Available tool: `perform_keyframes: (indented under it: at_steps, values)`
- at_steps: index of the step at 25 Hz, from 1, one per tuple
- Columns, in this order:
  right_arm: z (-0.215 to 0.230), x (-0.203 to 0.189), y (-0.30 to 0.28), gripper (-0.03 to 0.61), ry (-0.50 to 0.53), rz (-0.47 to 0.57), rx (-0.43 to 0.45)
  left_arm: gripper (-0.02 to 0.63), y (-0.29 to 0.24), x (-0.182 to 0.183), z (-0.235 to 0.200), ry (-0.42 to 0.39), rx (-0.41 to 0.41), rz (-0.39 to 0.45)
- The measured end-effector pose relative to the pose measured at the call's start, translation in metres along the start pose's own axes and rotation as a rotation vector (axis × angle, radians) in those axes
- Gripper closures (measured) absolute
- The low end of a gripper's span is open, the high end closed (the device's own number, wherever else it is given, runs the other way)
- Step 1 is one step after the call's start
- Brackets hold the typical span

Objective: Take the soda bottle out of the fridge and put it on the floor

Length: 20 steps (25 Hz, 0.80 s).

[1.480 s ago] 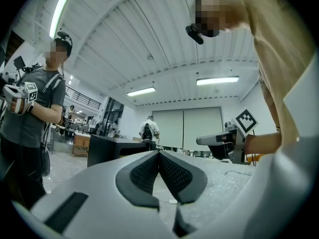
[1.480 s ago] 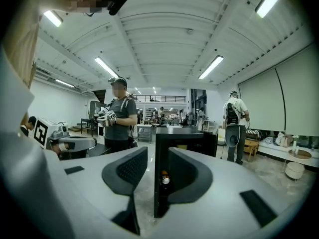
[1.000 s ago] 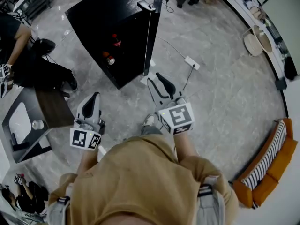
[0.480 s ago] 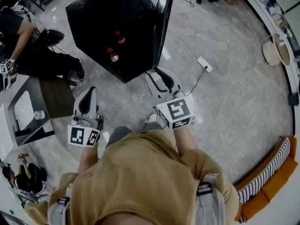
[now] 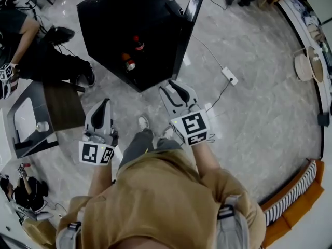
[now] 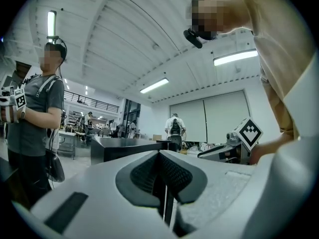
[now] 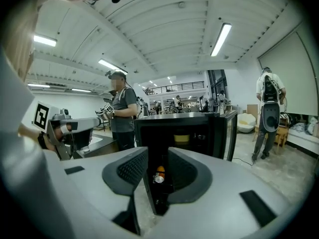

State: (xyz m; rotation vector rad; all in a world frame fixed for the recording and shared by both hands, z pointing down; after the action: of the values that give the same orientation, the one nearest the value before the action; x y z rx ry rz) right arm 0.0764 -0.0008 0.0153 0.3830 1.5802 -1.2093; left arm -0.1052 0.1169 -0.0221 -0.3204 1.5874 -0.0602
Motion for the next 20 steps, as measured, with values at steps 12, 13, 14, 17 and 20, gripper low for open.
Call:
perform_keyframes:
  at_steps: [12, 13, 14, 17, 20]
  values:
    - [0.030, -0.005, -0.125, 0.410, 0.071, -0.072, -0.075, 0.612, -0.068, -0.047, -0.056, 0.038, -0.040, -0.027]
    - [0.035, -0.009, -0.138, 0.410, 0.069, -0.070, -0.087, 0.612, -0.076, -0.055, -0.060, 0.044, -0.045, -0.035]
    - [0.041, -0.014, -0.150, 0.410, 0.067, -0.070, -0.097, 0.612, -0.084, -0.064, -0.064, 0.049, -0.049, -0.042]
    - [0.055, -0.031, -0.187, 0.410, 0.068, -0.074, -0.117, 0.612, -0.106, -0.091, -0.073, 0.070, -0.058, -0.057]
    - [0.060, -0.041, -0.219, 0.408, 0.078, -0.071, -0.110, 0.612, -0.122, -0.113, -0.080, 0.093, -0.064, -0.062]
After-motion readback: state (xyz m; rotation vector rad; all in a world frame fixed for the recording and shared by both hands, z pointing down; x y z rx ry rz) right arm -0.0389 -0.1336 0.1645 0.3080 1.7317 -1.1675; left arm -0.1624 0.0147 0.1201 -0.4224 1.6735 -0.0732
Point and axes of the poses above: the fingertips, and each gripper's own axes: y backward along the fingers, z to its right, x out of its top, the point moved 4 cm from there along y, backward along the fingers, and after that the axes turned 14 degrees about -z, right-handed, at the moved point
